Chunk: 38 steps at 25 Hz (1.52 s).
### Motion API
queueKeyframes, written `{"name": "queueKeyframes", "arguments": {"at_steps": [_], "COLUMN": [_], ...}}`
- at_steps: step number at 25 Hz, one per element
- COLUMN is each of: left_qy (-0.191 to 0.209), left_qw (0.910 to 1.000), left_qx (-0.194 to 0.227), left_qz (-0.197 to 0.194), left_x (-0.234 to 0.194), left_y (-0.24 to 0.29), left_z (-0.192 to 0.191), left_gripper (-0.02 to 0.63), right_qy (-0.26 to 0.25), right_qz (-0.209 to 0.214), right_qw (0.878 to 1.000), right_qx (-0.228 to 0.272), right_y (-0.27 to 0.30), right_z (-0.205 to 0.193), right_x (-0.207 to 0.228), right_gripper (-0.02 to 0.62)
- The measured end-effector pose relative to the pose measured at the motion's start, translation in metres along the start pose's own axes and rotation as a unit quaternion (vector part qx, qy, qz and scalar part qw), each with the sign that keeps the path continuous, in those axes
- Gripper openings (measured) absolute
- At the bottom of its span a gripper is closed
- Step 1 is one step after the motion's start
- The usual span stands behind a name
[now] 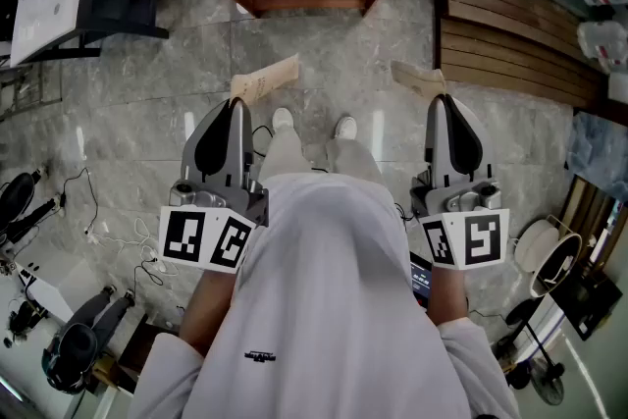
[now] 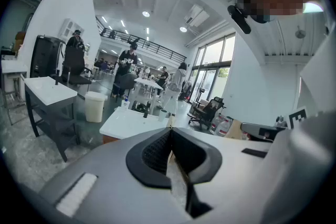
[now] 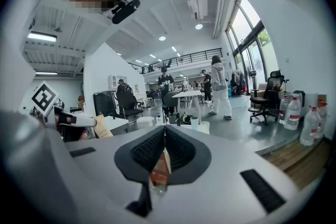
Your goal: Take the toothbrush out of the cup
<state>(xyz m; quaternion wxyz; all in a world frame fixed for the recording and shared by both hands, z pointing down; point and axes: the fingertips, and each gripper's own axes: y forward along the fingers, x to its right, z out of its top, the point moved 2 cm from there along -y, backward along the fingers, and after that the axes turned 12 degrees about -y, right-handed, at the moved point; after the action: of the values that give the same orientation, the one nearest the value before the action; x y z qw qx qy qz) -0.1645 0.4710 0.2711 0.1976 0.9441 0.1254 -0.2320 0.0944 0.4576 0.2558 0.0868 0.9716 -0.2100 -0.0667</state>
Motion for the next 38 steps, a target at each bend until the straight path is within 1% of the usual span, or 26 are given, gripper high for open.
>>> {"name": "queueKeyframes", "arguments": {"at_steps": [4,10,14,19,23,27,32,35,38], "left_qy": [0.006,0.021,0.035,0.038,0.044,0.041,0.037,0.035,0.027], "left_qw": [1.0000,0.9996,0.9993,0.9993,0.9990,0.9991,0.9992,0.9992,0.9994], "left_qx": [-0.004,-0.011,-0.007,0.003,0.011,0.013,0.014,0.016,0.013], "left_qz": [-0.003,-0.017,-0.014,-0.005,-0.002,-0.002,-0.003,-0.009,-0.014], "left_x": [0.037,0.072,0.088,0.103,0.113,0.115,0.102,0.086,0.061], "left_y": [-0.005,0.000,0.005,0.014,0.022,0.041,0.074,0.096,0.128], "left_z": [-0.015,-0.032,-0.034,-0.039,-0.037,-0.028,-0.015,-0.001,0.019], "left_gripper": [0.005,0.006,0.006,0.005,0.006,0.005,0.006,0.005,0.006], "right_qy": [0.001,0.029,0.039,0.023,0.021,0.018,0.011,0.007,0.005], "right_qz": [-0.005,-0.017,-0.013,0.007,0.013,0.025,0.029,0.028,0.022], "right_qw": [1.000,0.999,0.999,0.999,0.999,0.998,0.998,0.998,0.999], "right_qx": [-0.009,0.017,0.034,0.048,0.048,0.057,0.057,0.049,0.041], "right_y": [-0.030,-0.062,-0.071,-0.068,-0.062,-0.045,-0.006,0.024,0.067], "right_z": [-0.011,-0.014,-0.012,-0.014,-0.019,-0.012,-0.006,-0.006,-0.001], "right_x": [0.019,0.042,0.058,0.079,0.093,0.106,0.116,0.115,0.115], "right_gripper": [0.006,0.006,0.006,0.006,0.006,0.006,0.006,0.006,0.006]}}
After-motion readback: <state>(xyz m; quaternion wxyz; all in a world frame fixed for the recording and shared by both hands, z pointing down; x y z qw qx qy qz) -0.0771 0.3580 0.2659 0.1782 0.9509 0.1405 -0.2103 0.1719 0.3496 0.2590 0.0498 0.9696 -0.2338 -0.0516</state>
